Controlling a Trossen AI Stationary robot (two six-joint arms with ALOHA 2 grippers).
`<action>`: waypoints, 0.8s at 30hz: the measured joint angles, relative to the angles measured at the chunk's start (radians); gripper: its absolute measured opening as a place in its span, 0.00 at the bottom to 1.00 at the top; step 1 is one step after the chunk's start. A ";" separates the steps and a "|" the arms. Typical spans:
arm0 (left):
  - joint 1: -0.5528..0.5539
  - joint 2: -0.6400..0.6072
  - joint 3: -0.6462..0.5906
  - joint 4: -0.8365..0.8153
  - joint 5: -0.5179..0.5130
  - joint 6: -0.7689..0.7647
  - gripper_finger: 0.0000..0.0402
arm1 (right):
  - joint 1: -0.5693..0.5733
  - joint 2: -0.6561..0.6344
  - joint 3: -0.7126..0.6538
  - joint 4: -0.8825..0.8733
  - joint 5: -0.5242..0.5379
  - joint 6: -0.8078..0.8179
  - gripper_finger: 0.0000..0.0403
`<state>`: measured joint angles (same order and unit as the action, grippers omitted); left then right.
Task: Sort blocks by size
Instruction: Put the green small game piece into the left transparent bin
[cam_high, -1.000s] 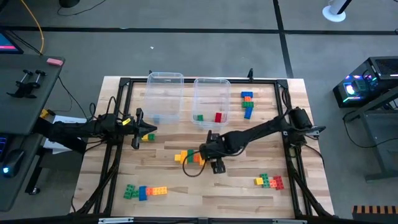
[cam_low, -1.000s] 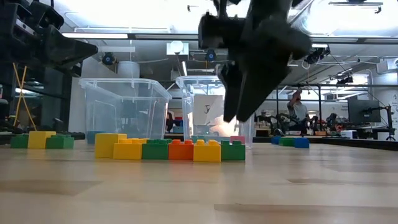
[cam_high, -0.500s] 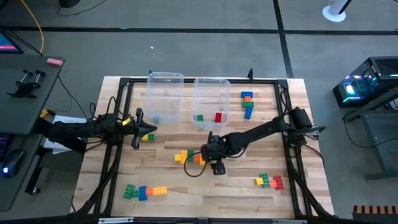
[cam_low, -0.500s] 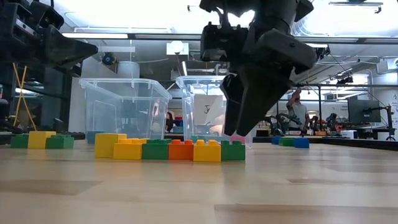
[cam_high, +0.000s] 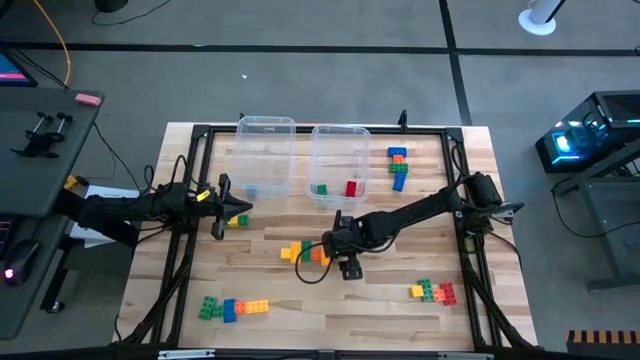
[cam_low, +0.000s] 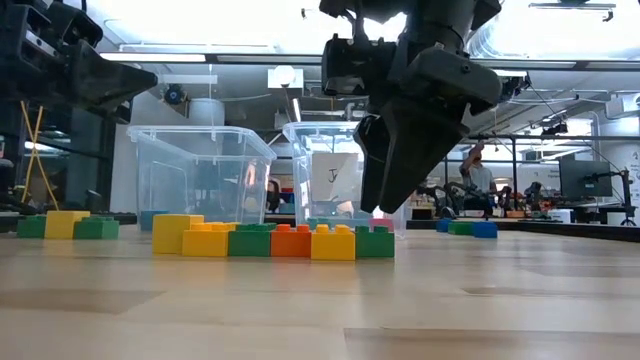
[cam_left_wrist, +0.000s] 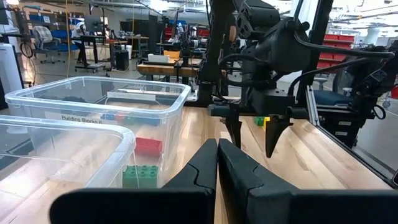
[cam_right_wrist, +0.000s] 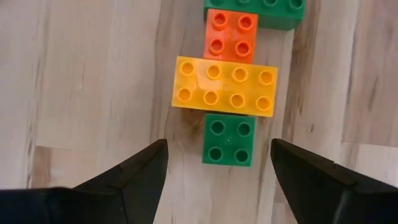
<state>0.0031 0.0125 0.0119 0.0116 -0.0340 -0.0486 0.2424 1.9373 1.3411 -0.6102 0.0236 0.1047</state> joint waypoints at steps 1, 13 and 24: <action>0.000 0.000 0.000 0.000 0.000 0.000 0.01 | 0.000 0.000 0.000 0.000 -0.001 0.000 0.70; 0.000 0.000 0.000 0.000 0.000 0.000 0.01 | 0.000 0.058 0.001 0.071 -0.021 0.041 0.70; 0.000 0.000 0.000 0.000 0.000 0.000 0.01 | 0.003 0.097 0.001 0.067 0.003 0.086 0.66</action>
<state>0.0032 0.0128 0.0120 0.0120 -0.0341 -0.0486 0.2451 2.0346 1.3422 -0.5430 0.0269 0.1902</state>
